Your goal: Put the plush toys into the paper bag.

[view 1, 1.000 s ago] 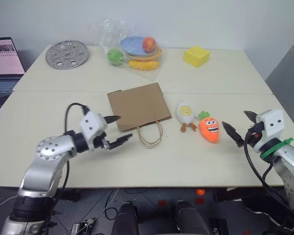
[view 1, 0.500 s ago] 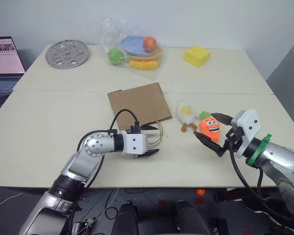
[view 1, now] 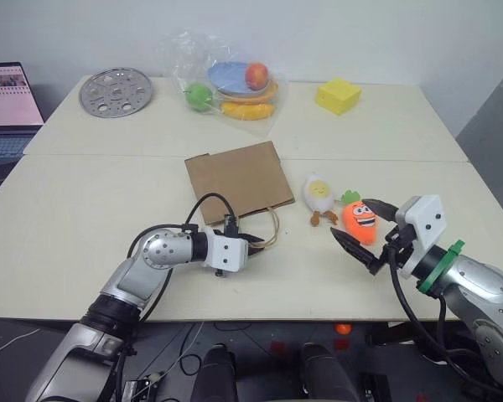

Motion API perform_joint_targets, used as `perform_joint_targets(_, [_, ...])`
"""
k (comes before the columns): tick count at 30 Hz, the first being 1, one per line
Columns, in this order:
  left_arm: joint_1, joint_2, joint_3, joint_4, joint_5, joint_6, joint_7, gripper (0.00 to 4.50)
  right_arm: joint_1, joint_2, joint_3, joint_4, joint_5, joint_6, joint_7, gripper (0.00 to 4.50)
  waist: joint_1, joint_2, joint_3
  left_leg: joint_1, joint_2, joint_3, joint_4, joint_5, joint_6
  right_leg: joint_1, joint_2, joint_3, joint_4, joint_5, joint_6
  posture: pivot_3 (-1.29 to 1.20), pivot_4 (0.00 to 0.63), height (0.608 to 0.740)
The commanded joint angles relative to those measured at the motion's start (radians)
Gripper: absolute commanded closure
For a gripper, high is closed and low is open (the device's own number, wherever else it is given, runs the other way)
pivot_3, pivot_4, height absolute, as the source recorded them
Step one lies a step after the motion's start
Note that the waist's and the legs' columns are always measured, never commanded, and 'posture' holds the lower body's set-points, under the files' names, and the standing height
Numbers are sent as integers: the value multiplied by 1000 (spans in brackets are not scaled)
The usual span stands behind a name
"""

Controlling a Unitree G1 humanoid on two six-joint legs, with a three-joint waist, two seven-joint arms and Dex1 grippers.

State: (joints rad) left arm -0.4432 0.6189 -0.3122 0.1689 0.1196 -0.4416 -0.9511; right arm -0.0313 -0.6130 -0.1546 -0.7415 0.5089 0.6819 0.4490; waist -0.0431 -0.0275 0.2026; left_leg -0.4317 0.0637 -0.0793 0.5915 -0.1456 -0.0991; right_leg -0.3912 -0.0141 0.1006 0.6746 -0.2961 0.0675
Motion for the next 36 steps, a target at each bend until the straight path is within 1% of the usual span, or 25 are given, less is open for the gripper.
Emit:
perform_joint_targets(1, [-7,-9,24,-38,-43,-10,4,4451,-42,-4,-16,-38,17,27,-24,0,0,0,0,0,0,0,0,0,0,0,0,0,0,0,0,0,150,740])
perform_joint_targets(3, [-4,-4,30,-54,-80,-1,-20,4451,-69,-1,-18,-41,31,53,-35,0,-1,0,0,0,0,0,0,0,0,0,0,0,0,0,0,0,150,740])
perform_joint_targets(5, [-4,0,47,-74,-138,58,-46,4451,-84,-5,-14,-40,36,67,-36,0,0,0,0,0,0,0,0,0,0,0,0,0,1,0,0,0,150,740])
perform_joint_targets(7, [-10,26,74,-102,-236,204,-111,4451,-92,-13,-6,-32,34,71,-29,0,-1,0,0,0,0,0,0,0,0,0,0,0,1,0,0,0,150,740])
perform_joint_targets(9, [-24,52,107,-138,-342,399,-159,4451,-99,-23,2,-20,29,70,-17,0,-5,0,0,0,0,0,0,0,0,0,0,0,1,0,0,0,150,740])
perform_joint_targets(11, [-65,68,161,-152,-471,598,-190,4451,-105,-29,17,0,18,56,-3,0,-9,0,0,0,0,0,0,0,0,0,0,-1,2,0,0,0,150,740])
perform_joint_targets(13, [-115,80,205,-136,-554,728,-220,4451,-114,-32,40,22,3,43,11,0,-10,0,0,0,0,-1,1,0,0,0,0,-1,3,0,0,0,150,740])
perform_joint_targets(17, [-201,83,262,-93,-647,886,-260,4451,-147,-8,112,77,-39,3,25,0,-12,0,0,0,0,-1,1,0,0,0,0,-1,2,0,0,0,150,740])
perform_joint_targets(19, [-246,61,291,-67,-661,919,-229,4451,-197,46,173,142,-84,-17,-11,0,-14,0,0,0,0,-1,1,0,0,0,1,-1,3,0,0,0,150,740])
perform_joint_targets(22, [-288,35,326,-54,-685,967,-198,4451,-247,123,222,194,-103,-23,-36,0,-15,0,0,0,0,-2,1,0,0,-1,2,-2,4,3,5,0,150,740])
perform_joint_targets(25, [-308,26,340,-60,-701,998,-197,4500,-295,222,291,278,-133,-56,-44,588,-17,0,0,0,1,-2,1,0,0,-2,2,-2,5,3,6,0,150,740])
perform_joint_targets(26, [-309,26,339,-61,-697,998,-200,4500,-309,250,310,306,-148,-68,-52,990,-17,0,0,0,1,-2,0,0,0,-3,2,-2,5,3,6,0,150,740])
perform_joint_targets(27, [-306,29,328,-61,-672,973,-207,4500,-329,294,320,348,-165,-73,-80,1293,-17,0,0,0,1,-2,0,0,0,-3,2,-2,5,3,6,0,150,740])
perform_joint_targets(28, [-304,31,320,-61,-654,954,-212,4500,-341,323,323,375,-177,-76,-98,1742,-17,0,0,0,1,-2,0,0,0,-3,2,-2,5,3,6,0,150,740])
perform_joint_targets(30, [-312,24,330,-68,-665,977,-202,4500,-380,354,392,448,-236,-124,-75,2442,-16,0,0,-1,1,-3,-1,0,0,-4,3,-2,6,3,6,0,150,740])
perform_joint_targets(32, [-318,27,329,-77,-663,985,-200,4500,-426,416,433,576,-276,-188,-70,3240,-16,0,0,-1,1,-3,-1,0,0,-4,3,-2,6,3,6,0,150,740])
perform_joint_targets(33, [-317,31,324,-89,-661,983,-207,4500,-457,459,429,649,-282,-217,-81,3559,-16,0,0,-1,1,-3,-1,0,0,-4,3,-2,6,3,6,0,150,740])
perform_joint_targets(35, [-316,32,327,-107,-668,994,-203,4500,-504,505,434,749,-310,-270,-82,4362,-16,0,0,-1,2,-3,-1,0,0,-4,3,-2,6,3,6,0,150,740])
perform_joint_targets(36, [-315,33,332,-116,-674,1002,-201,4500,-533,529,432,794,-323,-291,-87,4470,-17,0,0,-1,2,-3,-1,0,0,-4,3,-2,6,3,6,0,150,740])
